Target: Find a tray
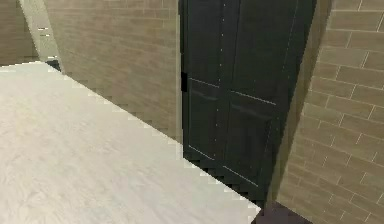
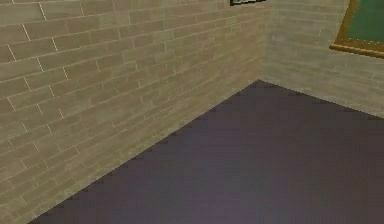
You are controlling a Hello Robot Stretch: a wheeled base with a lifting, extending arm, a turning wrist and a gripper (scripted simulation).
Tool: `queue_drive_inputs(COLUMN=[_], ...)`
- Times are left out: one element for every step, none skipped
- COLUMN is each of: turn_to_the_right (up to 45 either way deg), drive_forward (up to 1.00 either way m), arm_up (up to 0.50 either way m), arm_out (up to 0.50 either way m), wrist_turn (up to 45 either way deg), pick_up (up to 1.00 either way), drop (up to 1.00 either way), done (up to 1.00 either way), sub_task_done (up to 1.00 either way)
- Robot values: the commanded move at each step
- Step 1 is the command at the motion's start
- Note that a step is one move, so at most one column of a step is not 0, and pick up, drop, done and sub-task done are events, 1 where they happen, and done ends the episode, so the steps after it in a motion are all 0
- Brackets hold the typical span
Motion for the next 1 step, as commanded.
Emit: queue_drive_inputs(turn_to_the_right=[-45.0], drive_forward=[0.0], arm_up=[0.0], arm_out=[0.0], wrist_turn=[0.0], pick_up=[0.0], drop=[0.0], done=[0.0], sub_task_done=[0.0])
